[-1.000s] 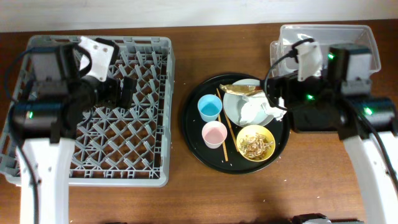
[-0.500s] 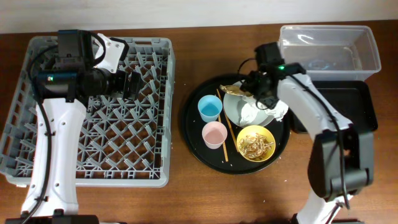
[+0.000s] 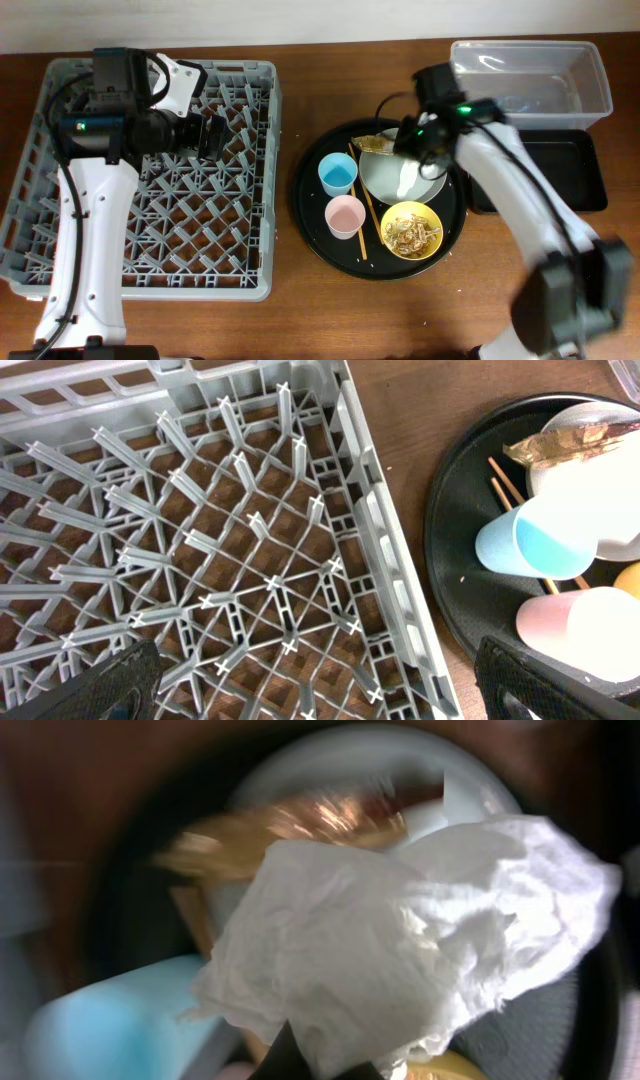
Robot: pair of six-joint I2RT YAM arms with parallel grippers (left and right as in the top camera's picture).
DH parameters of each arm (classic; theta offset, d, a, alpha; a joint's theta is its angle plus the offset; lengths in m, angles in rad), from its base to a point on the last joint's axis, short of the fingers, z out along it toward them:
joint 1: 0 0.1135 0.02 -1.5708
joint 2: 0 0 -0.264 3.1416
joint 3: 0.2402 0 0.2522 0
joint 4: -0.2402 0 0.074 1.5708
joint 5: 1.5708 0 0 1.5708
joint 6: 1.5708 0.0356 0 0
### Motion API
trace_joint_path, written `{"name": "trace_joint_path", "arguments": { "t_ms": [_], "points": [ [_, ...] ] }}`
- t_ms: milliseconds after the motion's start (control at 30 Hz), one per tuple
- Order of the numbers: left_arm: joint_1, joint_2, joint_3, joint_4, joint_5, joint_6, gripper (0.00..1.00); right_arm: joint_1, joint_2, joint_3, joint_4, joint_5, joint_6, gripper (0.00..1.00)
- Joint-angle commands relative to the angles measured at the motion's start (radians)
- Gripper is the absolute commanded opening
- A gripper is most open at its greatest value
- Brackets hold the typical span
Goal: Sort waste into correct bins and load items into the dishwasher rack
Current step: 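Grasp the crumpled white tissue on the plate with the right gripper, then carry the tissue to the clear plastic bin and release it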
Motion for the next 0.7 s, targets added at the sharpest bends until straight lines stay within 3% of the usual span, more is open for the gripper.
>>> {"name": "trace_joint_path", "arguments": {
  "t_ms": [0,100,233,267,300,333,367,467,567,600,667],
  "points": [
    [-0.004,0.005,0.024,-0.002,0.011,0.012,1.0,-0.048,-0.228,0.051,0.035,0.128,-0.069,0.04],
    [-0.004,0.005,0.024,-0.002,0.011,0.012,1.0,-0.134,-0.219,0.049,0.188,0.4,-0.07,0.04],
    [-0.004,0.005,0.024,-0.002,0.011,0.012,1.0,-0.3,0.145,0.049,0.562,0.366,-0.114,0.04],
    [-0.004,0.005,0.024,-0.002,0.011,0.012,1.0,-0.328,0.218,0.049,0.609,0.311,-0.114,0.15],
    [-0.004,0.005,0.024,-0.002,0.011,0.012,1.0,-0.346,0.251,0.05,0.63,0.248,-0.114,0.65],
    [-0.004,0.005,0.024,-0.002,0.011,0.012,1.0,-0.358,0.252,0.05,0.64,0.206,-0.114,0.91],
    [-0.004,0.005,0.024,-0.002,0.011,0.012,1.0,-0.359,0.222,0.091,0.576,0.203,-0.126,0.99],
    [-0.004,0.005,0.024,-0.002,0.011,0.012,1.0,-0.343,0.113,0.279,0.257,0.119,-0.126,0.98],
    [-0.004,0.005,0.024,-0.002,0.011,0.012,1.0,-0.248,0.039,0.351,-0.024,-0.32,-0.233,0.99],
    [-0.004,0.005,0.024,-0.002,0.011,0.012,1.0,-0.188,0.053,0.324,-0.06,-0.27,-0.196,0.88],
    [-0.004,0.005,0.024,-0.002,0.011,0.012,1.0,-0.083,0.081,0.237,-0.064,-0.097,0.04,0.76]
  ]
}}
